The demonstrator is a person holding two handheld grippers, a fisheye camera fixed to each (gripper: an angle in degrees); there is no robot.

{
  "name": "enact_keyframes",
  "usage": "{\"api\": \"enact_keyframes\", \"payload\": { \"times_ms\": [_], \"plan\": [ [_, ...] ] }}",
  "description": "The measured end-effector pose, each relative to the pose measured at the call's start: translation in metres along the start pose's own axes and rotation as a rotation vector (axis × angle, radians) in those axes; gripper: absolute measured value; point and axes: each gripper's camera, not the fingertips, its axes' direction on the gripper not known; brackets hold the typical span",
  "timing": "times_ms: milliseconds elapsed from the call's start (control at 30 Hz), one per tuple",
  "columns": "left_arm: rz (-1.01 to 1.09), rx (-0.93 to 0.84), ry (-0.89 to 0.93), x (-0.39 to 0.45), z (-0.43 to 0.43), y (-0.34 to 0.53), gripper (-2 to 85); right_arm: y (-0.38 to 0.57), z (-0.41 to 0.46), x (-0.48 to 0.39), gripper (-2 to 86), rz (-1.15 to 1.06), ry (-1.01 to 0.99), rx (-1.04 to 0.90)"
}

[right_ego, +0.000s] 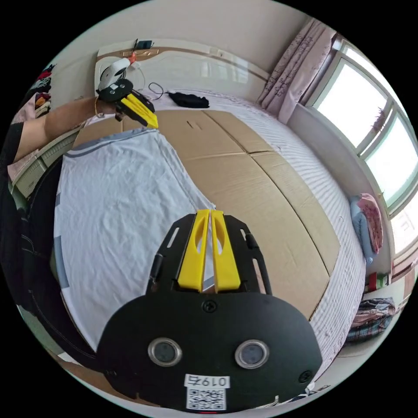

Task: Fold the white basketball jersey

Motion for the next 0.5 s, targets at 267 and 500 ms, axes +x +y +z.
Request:
{"api": "enact_keyframes", "payload": {
  "times_ms": [267,500],
  "plan": [
    [0.12,-0.085,0.14,-0.005,0.035,-0.028,0.9,-0.032,0.04,0.008,7.4,-0.122,-0.052,-0.111],
    [0.175,-0.103,0.282,-0.017,0.048,-0.052,1.0,-0.052,0.055,0.029,7.3,-0.126,-0.134,-0.131]
  ]
}}
